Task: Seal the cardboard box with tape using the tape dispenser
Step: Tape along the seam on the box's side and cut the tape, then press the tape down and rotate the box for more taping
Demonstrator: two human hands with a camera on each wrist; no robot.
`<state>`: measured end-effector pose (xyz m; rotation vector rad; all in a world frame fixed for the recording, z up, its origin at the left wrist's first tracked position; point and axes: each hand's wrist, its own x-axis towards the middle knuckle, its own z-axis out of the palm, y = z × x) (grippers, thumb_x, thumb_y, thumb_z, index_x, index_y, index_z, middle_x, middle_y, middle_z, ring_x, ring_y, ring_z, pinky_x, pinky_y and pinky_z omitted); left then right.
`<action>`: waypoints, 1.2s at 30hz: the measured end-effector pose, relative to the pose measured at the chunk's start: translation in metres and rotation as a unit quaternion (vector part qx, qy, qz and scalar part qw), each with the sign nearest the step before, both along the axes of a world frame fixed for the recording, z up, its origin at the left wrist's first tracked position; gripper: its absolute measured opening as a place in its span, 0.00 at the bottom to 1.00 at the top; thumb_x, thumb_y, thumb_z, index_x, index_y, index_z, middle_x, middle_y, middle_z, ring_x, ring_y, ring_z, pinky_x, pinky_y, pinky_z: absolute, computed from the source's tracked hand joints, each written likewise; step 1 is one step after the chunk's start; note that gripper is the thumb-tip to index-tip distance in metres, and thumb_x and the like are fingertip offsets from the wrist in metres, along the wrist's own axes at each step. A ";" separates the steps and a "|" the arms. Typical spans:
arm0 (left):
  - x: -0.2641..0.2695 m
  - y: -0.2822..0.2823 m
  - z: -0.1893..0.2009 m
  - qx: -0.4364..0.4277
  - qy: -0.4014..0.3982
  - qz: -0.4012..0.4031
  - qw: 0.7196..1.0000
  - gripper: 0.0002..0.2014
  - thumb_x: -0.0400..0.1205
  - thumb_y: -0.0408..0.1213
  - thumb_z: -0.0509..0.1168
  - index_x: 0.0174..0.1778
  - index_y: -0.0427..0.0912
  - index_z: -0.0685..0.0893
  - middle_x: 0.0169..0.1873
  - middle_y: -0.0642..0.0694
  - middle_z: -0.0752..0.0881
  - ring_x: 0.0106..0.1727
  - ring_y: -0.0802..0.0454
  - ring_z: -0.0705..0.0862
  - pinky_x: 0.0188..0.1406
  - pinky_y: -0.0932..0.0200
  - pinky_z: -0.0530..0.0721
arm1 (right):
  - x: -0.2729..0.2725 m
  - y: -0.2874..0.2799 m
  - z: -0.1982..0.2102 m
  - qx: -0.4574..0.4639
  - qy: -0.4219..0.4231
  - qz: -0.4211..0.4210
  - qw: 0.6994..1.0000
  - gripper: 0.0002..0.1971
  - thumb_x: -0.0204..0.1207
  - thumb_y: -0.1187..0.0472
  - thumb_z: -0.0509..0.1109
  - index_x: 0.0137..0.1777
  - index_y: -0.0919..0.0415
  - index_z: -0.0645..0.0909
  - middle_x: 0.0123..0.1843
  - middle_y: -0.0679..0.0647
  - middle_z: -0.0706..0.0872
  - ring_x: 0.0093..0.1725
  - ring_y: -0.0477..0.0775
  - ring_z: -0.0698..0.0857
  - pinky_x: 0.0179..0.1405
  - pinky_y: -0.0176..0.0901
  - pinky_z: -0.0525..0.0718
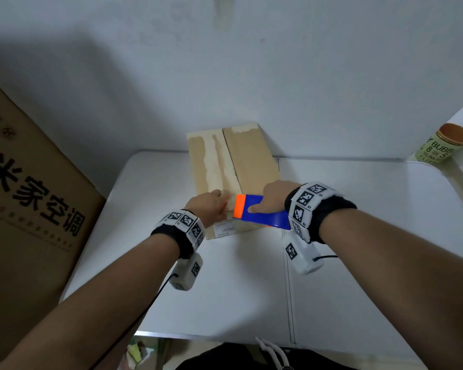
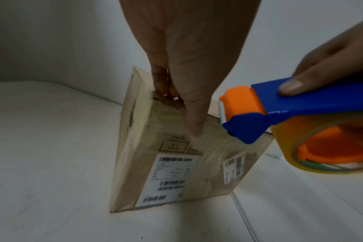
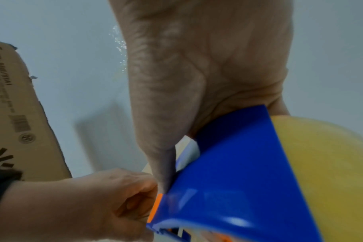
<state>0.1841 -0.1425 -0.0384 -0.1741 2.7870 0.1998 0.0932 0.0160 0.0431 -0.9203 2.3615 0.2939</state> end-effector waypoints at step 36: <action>-0.047 -0.032 -0.048 -0.070 -0.167 0.111 0.977 0.17 0.56 0.45 0.79 0.29 0.49 0.76 0.29 0.52 0.83 0.34 0.49 0.85 0.34 0.57 0.85 | 0.014 0.018 -0.004 -0.022 -0.019 0.084 0.996 0.26 0.79 0.41 0.64 0.28 0.59 0.66 0.28 0.52 0.71 0.25 0.49 0.68 0.23 0.39 0.64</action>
